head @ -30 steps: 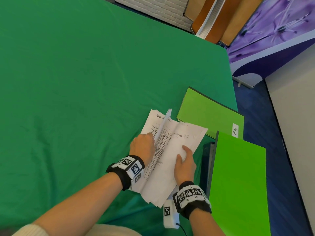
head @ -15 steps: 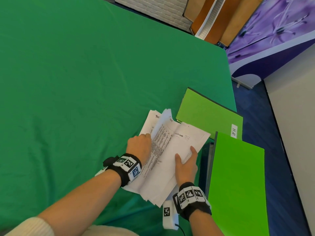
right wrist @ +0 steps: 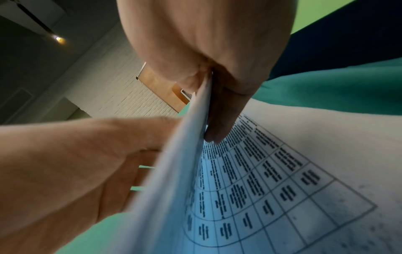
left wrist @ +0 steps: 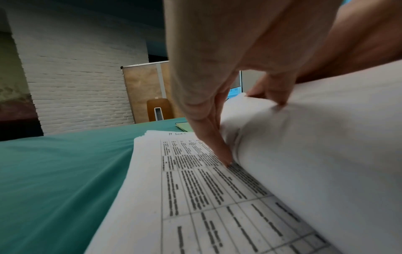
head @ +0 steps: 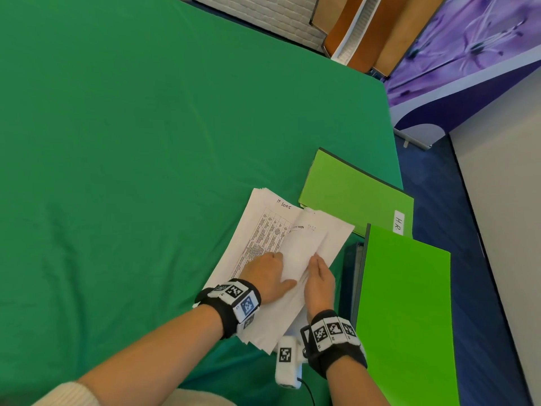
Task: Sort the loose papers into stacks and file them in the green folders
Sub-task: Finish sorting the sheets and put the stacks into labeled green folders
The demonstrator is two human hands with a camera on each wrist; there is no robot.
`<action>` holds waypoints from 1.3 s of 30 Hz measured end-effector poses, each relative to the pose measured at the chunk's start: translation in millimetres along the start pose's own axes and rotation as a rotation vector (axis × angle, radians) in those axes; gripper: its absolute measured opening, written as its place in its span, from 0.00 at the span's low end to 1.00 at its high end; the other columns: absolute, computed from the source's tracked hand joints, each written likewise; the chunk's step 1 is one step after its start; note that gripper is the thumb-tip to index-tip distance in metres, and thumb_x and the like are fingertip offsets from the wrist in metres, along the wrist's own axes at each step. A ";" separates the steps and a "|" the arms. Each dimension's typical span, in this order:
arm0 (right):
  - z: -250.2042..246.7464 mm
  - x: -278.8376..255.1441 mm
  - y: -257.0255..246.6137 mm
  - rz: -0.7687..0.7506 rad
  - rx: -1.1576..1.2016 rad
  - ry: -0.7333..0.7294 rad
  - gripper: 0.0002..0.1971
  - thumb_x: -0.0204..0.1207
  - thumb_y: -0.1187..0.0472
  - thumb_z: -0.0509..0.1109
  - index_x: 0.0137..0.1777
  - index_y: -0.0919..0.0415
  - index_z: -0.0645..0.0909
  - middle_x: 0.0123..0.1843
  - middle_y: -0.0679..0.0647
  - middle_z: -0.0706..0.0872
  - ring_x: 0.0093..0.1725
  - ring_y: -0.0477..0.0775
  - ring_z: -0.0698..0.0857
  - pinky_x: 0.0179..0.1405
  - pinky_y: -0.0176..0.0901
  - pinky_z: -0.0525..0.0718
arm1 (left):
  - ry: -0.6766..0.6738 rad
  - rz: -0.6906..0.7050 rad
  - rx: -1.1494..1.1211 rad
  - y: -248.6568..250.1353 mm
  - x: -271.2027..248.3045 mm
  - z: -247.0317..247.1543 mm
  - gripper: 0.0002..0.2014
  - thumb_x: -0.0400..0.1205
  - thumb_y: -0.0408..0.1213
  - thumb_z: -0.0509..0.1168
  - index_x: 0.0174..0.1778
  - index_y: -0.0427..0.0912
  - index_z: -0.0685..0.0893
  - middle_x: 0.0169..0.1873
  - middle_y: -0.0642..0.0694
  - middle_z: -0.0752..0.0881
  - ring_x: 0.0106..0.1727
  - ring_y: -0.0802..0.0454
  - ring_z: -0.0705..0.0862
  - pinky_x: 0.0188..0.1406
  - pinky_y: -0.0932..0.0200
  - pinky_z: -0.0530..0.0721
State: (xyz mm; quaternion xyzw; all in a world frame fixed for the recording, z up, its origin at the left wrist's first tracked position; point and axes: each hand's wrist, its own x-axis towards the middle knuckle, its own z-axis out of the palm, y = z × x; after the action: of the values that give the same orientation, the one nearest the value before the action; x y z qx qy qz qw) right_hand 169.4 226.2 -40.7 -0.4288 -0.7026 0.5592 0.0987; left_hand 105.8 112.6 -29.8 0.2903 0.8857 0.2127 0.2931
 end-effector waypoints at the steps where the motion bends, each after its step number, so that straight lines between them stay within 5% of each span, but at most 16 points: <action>1: -1.5 0.7 0.5 0.002 0.008 -0.010 0.15 0.87 0.52 0.59 0.65 0.54 0.83 0.63 0.49 0.86 0.63 0.51 0.84 0.71 0.58 0.78 | 0.014 0.002 0.006 -1.5 0.8 1.1 0.31 0.79 0.64 0.61 0.65 0.41 0.73 0.59 0.43 0.80 0.55 0.45 0.80 0.53 0.50 0.80; 4: -3.8 1.9 -2.0 0.006 0.023 -0.020 0.13 0.86 0.50 0.60 0.50 0.52 0.86 0.52 0.49 0.90 0.56 0.52 0.87 0.65 0.58 0.82 | 0.025 0.022 0.042 -1.1 -1.1 -2.1 0.32 0.76 0.67 0.62 0.61 0.41 0.75 0.54 0.45 0.81 0.50 0.47 0.79 0.47 0.53 0.78; 6: -3.1 1.8 -4.7 0.030 0.037 -0.024 0.15 0.85 0.47 0.61 0.45 0.51 0.86 0.48 0.51 0.91 0.52 0.55 0.88 0.60 0.57 0.85 | 0.031 0.016 0.056 -0.4 -1.8 -4.0 0.27 0.77 0.61 0.63 0.60 0.41 0.75 0.53 0.44 0.82 0.50 0.46 0.80 0.46 0.54 0.79; 10: -0.8 1.6 -4.8 0.027 0.033 -0.016 0.11 0.82 0.46 0.65 0.50 0.48 0.87 0.50 0.42 0.88 0.54 0.46 0.86 0.61 0.46 0.82 | 0.109 -0.041 -0.033 -2.6 -3.0 -12.6 0.14 0.84 0.46 0.55 0.52 0.39 0.76 0.48 0.40 0.83 0.43 0.46 0.79 0.40 0.56 0.75; 13: -4.4 0.7 -4.1 -0.005 -0.020 0.003 0.08 0.78 0.60 0.73 0.55 0.54 0.87 0.56 0.46 0.86 0.58 0.48 0.83 0.64 0.43 0.79 | 0.191 -0.180 -0.085 -17.7 0.5 -19.7 0.10 0.87 0.39 0.52 0.46 0.39 0.73 0.41 0.42 0.81 0.38 0.47 0.80 0.34 0.56 0.76; 19: -11.5 -0.7 -0.7 -0.022 -0.090 0.062 0.15 0.76 0.70 0.71 0.59 0.54 0.86 0.56 0.49 0.82 0.55 0.50 0.81 0.62 0.46 0.81 | 0.106 -0.394 -0.419 -65.0 13.3 -27.4 0.17 0.88 0.38 0.56 0.32 0.39 0.76 0.31 0.46 0.78 0.31 0.50 0.77 0.27 0.59 0.72; 24: -20.5 -1.3 -5.1 -0.061 -0.099 0.110 0.16 0.76 0.71 0.70 0.60 0.54 0.84 0.53 0.51 0.81 0.50 0.50 0.80 0.52 0.38 0.76 | 0.153 -0.376 -0.529 -80.2 9.6 -29.4 0.14 0.85 0.43 0.64 0.53 0.33 0.85 0.45 0.41 0.88 0.43 0.43 0.86 0.49 0.50 0.85; 27: -22.1 -2.9 -6.9 -0.078 -0.089 0.109 0.18 0.75 0.69 0.73 0.63 0.53 0.82 0.56 0.51 0.82 0.52 0.51 0.81 0.53 0.39 0.77 | 0.301 -0.266 -0.425 -61.4 -1.6 -31.7 0.21 0.81 0.37 0.69 0.67 0.47 0.70 0.57 0.49 0.78 0.50 0.47 0.85 0.46 0.56 0.82; 29: -22.1 -2.9 -8.4 -0.087 -0.084 0.118 0.20 0.74 0.68 0.75 0.64 0.53 0.80 0.57 0.51 0.81 0.53 0.51 0.81 0.54 0.40 0.77 | 0.323 -0.111 -0.248 -47.1 -6.5 -31.9 0.26 0.81 0.34 0.68 0.70 0.58 0.66 0.67 0.46 0.72 0.41 0.50 0.84 0.41 0.56 0.83; 32: -19.1 -3.3 -9.4 -0.106 -0.076 0.136 0.20 0.76 0.64 0.74 0.68 0.54 0.78 0.61 0.53 0.82 0.57 0.51 0.79 0.58 0.40 0.75 | 0.184 -0.019 -0.062 -29.4 -13.0 -32.2 0.15 0.82 0.56 0.64 0.63 0.61 0.78 0.69 0.46 0.67 0.45 0.50 0.82 0.49 0.54 0.81; 35: -15.7 -3.7 -9.3 -0.117 -0.112 0.130 0.21 0.82 0.61 0.67 0.75 0.56 0.74 0.71 0.56 0.79 0.65 0.53 0.78 0.63 0.38 0.72 | 0.035 -0.088 0.017 -17.4 -12.7 -22.3 0.34 0.71 0.77 0.57 0.60 0.56 0.84 0.67 0.45 0.69 0.63 0.45 0.76 0.62 0.47 0.77; 39: -17.9 -3.5 -9.2 -0.102 -0.129 0.104 0.24 0.82 0.63 0.66 0.78 0.58 0.70 0.75 0.55 0.76 0.65 0.47 0.74 0.63 0.35 0.68 | 0.001 -0.118 0.144 -10.3 -12.2 -12.9 0.43 0.66 0.81 0.55 0.56 0.46 0.86 0.73 0.43 0.67 0.70 0.42 0.70 0.68 0.41 0.70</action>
State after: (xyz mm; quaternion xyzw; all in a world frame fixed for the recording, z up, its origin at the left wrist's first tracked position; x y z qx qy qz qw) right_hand 178.1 236.2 -25.2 -0.4264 -0.7520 0.4840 0.1357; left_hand 101.5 94.5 -21.1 0.2578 0.9145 0.1308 0.2829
